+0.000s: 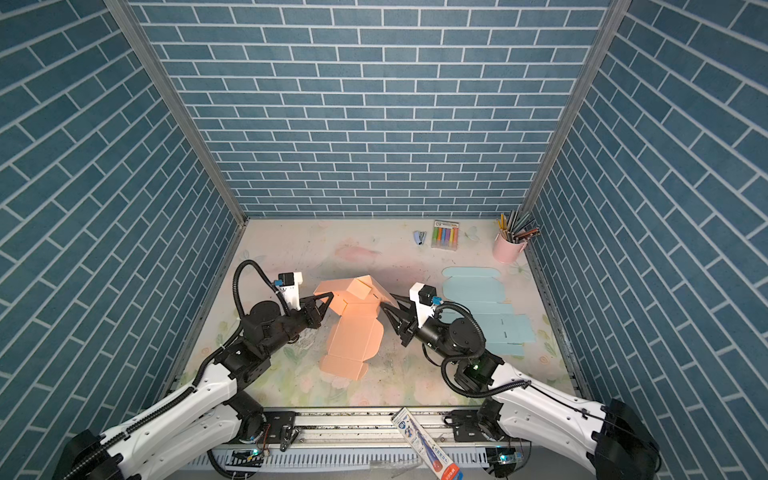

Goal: Fold the paper box

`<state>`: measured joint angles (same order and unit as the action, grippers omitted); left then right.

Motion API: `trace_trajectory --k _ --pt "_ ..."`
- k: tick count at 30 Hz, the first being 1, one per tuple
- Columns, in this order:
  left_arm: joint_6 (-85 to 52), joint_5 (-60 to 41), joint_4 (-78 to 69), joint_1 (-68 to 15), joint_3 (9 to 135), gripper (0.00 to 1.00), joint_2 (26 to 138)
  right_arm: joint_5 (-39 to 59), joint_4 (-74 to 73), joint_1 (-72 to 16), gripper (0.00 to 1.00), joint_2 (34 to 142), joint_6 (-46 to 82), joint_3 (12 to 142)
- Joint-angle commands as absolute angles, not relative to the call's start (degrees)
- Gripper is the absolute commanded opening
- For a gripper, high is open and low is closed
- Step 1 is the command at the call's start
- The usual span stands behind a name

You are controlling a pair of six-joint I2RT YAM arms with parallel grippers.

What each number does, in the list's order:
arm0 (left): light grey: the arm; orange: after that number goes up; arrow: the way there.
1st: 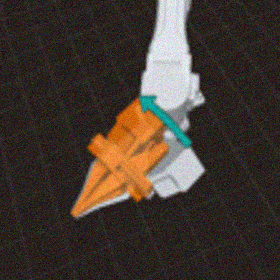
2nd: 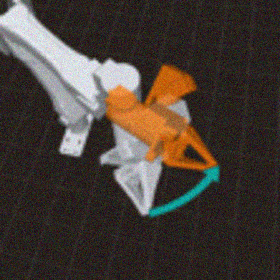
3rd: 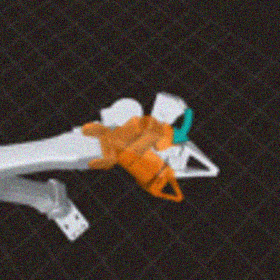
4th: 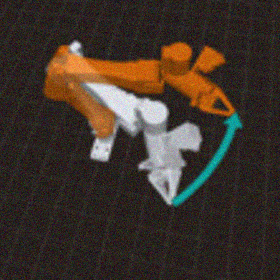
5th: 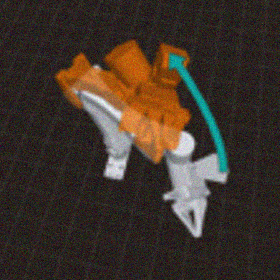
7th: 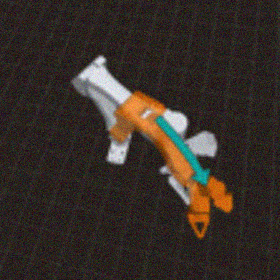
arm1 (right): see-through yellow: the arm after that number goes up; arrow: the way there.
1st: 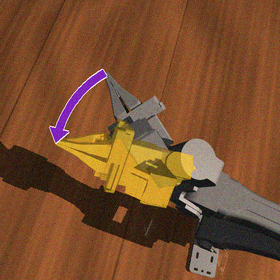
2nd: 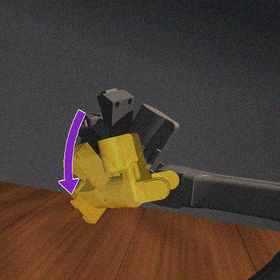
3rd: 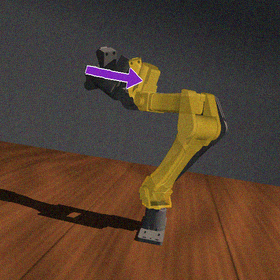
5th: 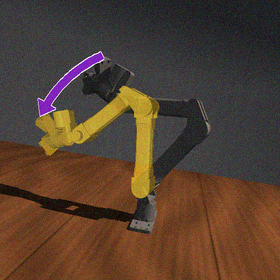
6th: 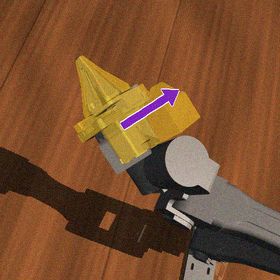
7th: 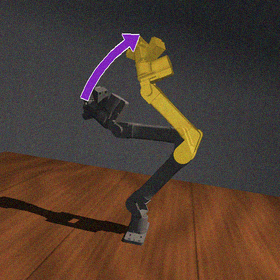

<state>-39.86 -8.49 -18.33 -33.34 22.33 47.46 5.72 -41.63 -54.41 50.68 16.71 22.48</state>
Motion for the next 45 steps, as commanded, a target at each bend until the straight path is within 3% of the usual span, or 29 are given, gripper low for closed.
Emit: trace_trajectory --k 1,5,10,14,22,28,36,45 --pt "-41.4 -10.2 -21.5 -33.1 20.9 0.0 47.6 6.7 -43.6 -54.3 0.35 53.6 18.3 25.5" --pt "-41.3 -9.9 -21.5 -33.1 20.8 0.0 47.0 4.1 -41.3 -54.3 0.32 56.1 18.2 27.5" --pt "-42.2 -10.2 -22.1 -31.9 19.7 0.0 46.7 4.3 -28.7 -54.3 0.34 55.9 14.5 31.3" --pt "-41.0 -12.0 -20.2 -28.7 19.9 0.0 46.1 9.4 -19.0 -54.3 0.4 46.8 9.9 30.2" --pt "-33.7 -19.1 -15.7 -22.8 21.0 0.0 46.2 5.9 -6.7 -52.2 0.49 28.6 11.8 30.7" --pt "-28.8 -23.3 -14.8 -22.6 21.7 0.0 48.7 18.7 -9.0 -41.4 0.47 39.7 16.0 34.6" --pt "-27.7 -24.4 -17.0 -22.6 21.1 0.0 51.7 35.5 -14.4 -41.2 0.47 51.1 8.1 33.8" --pt "-26.5 -25.3 -17.3 -22.7 21.4 0.0 54.6 41.1 -19.5 -42.7 0.47 57.9 9.4 34.7"
